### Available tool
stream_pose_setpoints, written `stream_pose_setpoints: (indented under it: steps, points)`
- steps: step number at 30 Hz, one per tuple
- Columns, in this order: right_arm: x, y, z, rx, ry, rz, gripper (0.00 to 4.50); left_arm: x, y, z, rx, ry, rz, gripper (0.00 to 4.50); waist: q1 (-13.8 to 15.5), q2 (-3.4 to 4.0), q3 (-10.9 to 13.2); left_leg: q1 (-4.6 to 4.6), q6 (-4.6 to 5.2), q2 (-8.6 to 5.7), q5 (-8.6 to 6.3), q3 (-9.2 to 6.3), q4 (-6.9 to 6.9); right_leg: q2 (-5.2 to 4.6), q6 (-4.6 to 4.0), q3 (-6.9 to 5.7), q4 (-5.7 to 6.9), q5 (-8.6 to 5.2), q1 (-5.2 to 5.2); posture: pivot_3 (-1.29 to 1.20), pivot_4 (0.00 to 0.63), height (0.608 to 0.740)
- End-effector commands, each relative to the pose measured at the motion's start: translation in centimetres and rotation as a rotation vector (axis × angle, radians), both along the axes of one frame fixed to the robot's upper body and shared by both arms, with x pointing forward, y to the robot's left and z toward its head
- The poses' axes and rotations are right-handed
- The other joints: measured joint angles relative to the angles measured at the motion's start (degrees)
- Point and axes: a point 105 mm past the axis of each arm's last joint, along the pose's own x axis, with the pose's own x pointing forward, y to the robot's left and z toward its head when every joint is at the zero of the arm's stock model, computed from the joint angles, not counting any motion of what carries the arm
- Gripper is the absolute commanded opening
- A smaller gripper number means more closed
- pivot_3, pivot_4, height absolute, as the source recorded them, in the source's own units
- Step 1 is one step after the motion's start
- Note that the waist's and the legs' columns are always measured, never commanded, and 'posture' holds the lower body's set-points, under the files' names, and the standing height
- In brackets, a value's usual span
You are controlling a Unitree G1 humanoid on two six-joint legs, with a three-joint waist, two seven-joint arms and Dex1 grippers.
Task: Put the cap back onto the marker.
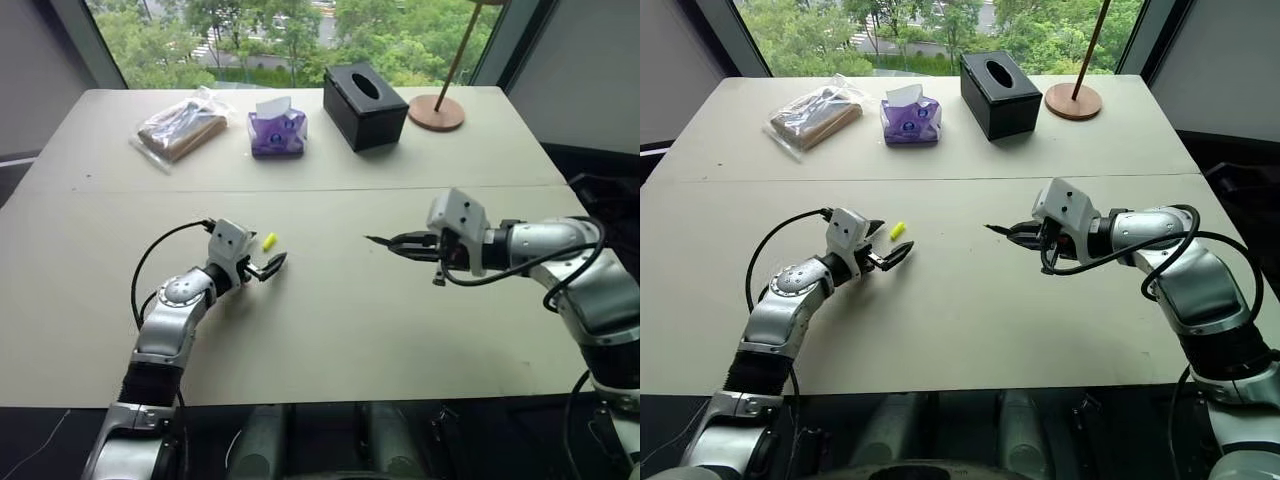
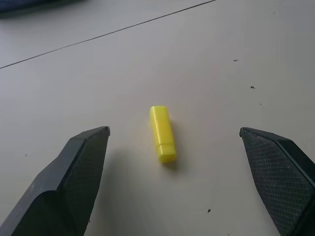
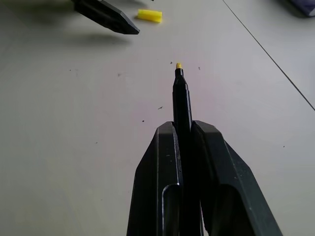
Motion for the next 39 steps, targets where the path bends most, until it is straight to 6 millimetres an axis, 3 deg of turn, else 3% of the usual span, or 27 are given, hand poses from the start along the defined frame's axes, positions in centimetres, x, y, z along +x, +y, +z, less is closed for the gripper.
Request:
stream_pose_setpoints:
  steps: [1, 13, 16, 20, 24, 30, 37, 39]
  points:
    - [-0.1, 0.5, 1.4, 0.004, -0.063, 0.02, 0.0, 0.2, 0.7, 1.1, 0.013, -0.084, 0.106, 4.38, 0.0, 0.0, 0.0, 0.0, 0.0, 0.0, 0.0, 0.0, 0.0, 0.0, 0.0, 0.0, 0.0, 0.0, 0.0, 0.0, 0.15, 0.74]
    - [-0.3, 1.0, 1.1, 0.02, -0.066, 0.015, 0.0, 0.0, 0.5, -0.7, -0.003, -0.049, 0.191, 4.38, 0.0, 0.0, 0.0, 0.08, 0.0, -0.02, 0.0, 0.01, 0.02, 0.0, 0.0, 0.0, 0.02, 0.0, 0.08, 0.0, 0.15, 0.74]
    - [-0.3, 0.9, 1.0, 0.026, -0.064, 0.008, 0.0, -0.1, -0.3, -1.8, -0.013, 0.005, 0.15, 4.38, 0.1, 0.03, 0.0, 0.16, 0.0, -0.02, 0.0, 0.02, 0.01, 0.01, 0.0, 0.0, 0.02, 0.0, 0.15, 0.0, 0.15, 0.74]
    - [-0.4, 0.8, 1.0, 0.026, -0.064, 0.001, 0.0, 0.0, -0.8, -1.8, -0.002, 0.031, 0.117, 4.38, 0.1, 0.04, -0.1, 0.23, 0.0, -0.03, 0.0, 0.03, 0.01, 0.0, 0.0, 0.0, 0.01, 0.0, 0.23, 0.0, 0.15, 0.74]
    - [-0.3, 0.7, 1.0, 0.027, -0.067, -0.012, 0.0, 0.3, -0.7, -1.3, 0.018, 0.05, 0.109, 3.16, 0.1, 0.04, -0.1, 0.25, 0.0, -0.03, 0.0, 0.03, 0.02, 0.0, 0.0, 0.0, 0.01, 0.0, 0.25, 0.0, 0.15, 0.74]
    - [-0.4, 0.6, 1.0, 0.035, -0.065, -0.023, 0.0, 0.5, -0.6, -0.8, 0.035, 0.068, 0.12, 0.12, -0.1, 0.03, -0.1, 0.31, 0.0, -0.02, 0.0, 0.02, 0.01, 0.03, 0.0, 0.0, 0.05, 0.0, 0.27, 0.0, 0.15, 0.74]
    - [-0.4, 0.5, 0.9, 0.04, -0.061, -0.032, 0.0, 0.5, -0.2, -1.0, 0.067, 0.069, 0.134, 0.01, -0.1, 0.03, -0.1, 0.35, 0.0, -0.02, 0.0, 0.03, 0.0, 0.06, -0.01, 0.0, 0.05, 0.0, 0.28, 0.0, 0.15, 0.74]
    - [-0.4, 0.5, 0.9, 0.037, -0.062, -0.032, 0.0, 0.7, -0.2, -0.1, 0.047, 0.037, 0.116, 0.01, -0.1, 0.03, -0.1, 0.35, 0.0, -0.01, 0.0, 0.03, -0.01, 0.06, -0.01, 0.0, 0.05, 0.0, 0.27, 0.0, 0.15, 0.74]
